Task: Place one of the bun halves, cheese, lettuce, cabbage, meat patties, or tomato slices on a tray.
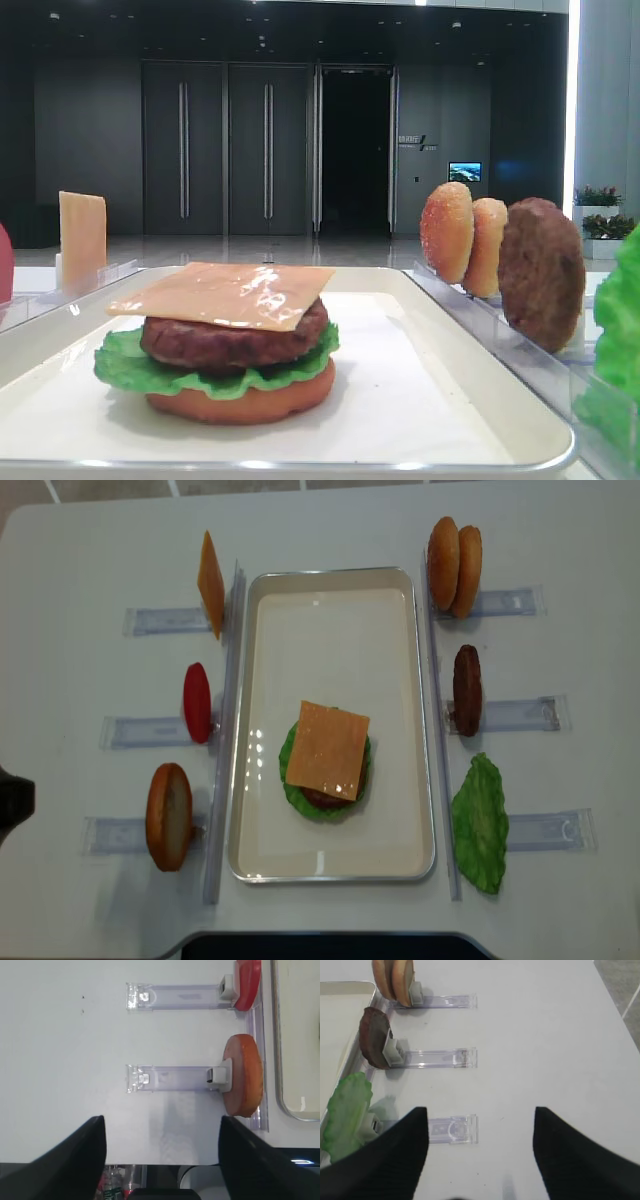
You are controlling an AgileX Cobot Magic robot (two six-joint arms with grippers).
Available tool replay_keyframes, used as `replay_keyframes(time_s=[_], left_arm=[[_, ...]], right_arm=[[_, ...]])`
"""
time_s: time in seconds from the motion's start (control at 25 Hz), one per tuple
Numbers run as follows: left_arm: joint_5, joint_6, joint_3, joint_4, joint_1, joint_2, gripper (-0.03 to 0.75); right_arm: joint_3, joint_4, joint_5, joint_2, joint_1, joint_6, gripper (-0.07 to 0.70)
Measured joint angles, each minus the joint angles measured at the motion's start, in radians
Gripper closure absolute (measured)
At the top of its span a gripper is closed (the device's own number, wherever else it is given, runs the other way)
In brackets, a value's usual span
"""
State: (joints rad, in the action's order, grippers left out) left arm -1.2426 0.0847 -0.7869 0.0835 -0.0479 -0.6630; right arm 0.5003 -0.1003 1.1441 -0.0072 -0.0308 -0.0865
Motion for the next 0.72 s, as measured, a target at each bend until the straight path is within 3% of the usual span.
replay_keyframes(time_s=[0.4, 0.72], left_arm=[[-0.002, 0.002, 0.145, -0.005, 0.000, 0.200, 0.279], [0.055, 0.002, 0.248, -0.006, 0.000, 0.395, 0.289]], right_arm=[[0.000, 0.000, 0.000, 0.000, 0.000, 0.000, 0.171], [0.000, 0.000, 0.000, 0.000, 0.000, 0.000, 0.171]])
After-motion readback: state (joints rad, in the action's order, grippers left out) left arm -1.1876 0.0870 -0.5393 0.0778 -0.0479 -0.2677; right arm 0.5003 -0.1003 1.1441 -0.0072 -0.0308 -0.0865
